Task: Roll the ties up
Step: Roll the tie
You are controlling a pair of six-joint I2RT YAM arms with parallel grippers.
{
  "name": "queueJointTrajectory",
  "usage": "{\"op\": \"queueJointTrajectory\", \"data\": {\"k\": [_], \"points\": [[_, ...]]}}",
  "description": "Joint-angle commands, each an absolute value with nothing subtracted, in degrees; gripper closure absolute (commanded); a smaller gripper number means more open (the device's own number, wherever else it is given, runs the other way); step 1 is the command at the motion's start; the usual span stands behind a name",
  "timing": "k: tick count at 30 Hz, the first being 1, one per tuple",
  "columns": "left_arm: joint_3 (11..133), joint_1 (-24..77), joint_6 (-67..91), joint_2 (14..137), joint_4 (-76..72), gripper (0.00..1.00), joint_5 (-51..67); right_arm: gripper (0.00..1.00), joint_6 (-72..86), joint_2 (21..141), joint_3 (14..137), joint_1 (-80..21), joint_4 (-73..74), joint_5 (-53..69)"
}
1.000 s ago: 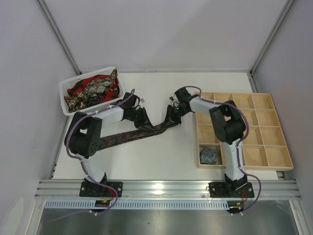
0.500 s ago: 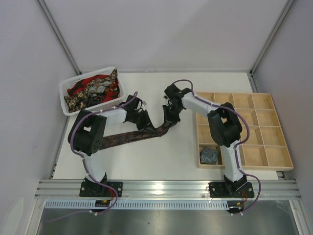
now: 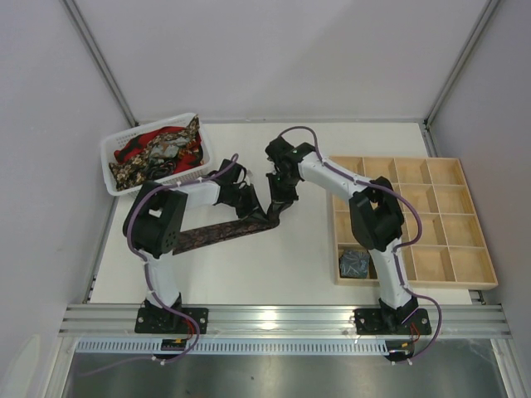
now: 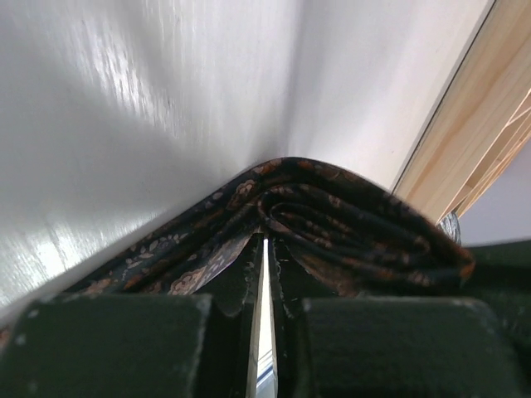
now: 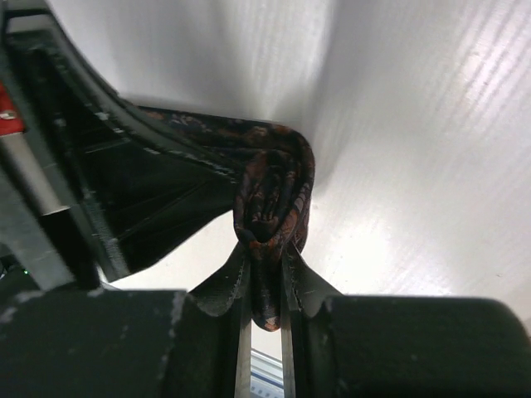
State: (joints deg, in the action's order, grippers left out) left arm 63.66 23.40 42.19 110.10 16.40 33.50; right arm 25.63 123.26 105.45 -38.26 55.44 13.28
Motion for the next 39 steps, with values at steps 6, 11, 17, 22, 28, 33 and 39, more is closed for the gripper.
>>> {"op": "queueJointTrajectory", "data": {"k": [6, 11, 17, 22, 28, 33, 39], "points": [[67.77, 23.73, 41.84, 111.1, 20.21, 0.96, 29.63, 1.0, 29.79, 129.63, 111.09, -42.1, 57.04, 9.15], [66.89, 23.38, 40.78, 109.52, 23.9, 0.92, 27.69, 1.0, 31.29, 131.48, 110.92, -43.24, 55.81, 4.66], [64.08, 22.51, 39.38, 104.26, 26.89, 0.86, 24.0, 1.0, 32.25, 133.15, 110.92, -43.68, 55.11, 4.22], [60.48, 20.22, 37.71, 99.07, 28.3, 0.84, 23.91, 0.9, 31.38, 134.73, 112.85, -43.68, 55.9, 6.24], [57.49, 16.53, 36.39, 94.75, 29.44, 0.84, 24.26, 0.59, 28.84, 133.51, 113.03, -43.77, 55.64, 9.49], [57.39, 14.07, 36.12, 92.9, 30.14, 0.85, 24.87, 0.46, 27.6, 130.97, 111.8, -43.68, 54.67, 13.27], [59.41, 13.36, 36.73, 93.16, 29.62, 0.85, 27.94, 0.43, 27.68, 127.97, 107.42, -42.19, 48.79, 19.76]]}}
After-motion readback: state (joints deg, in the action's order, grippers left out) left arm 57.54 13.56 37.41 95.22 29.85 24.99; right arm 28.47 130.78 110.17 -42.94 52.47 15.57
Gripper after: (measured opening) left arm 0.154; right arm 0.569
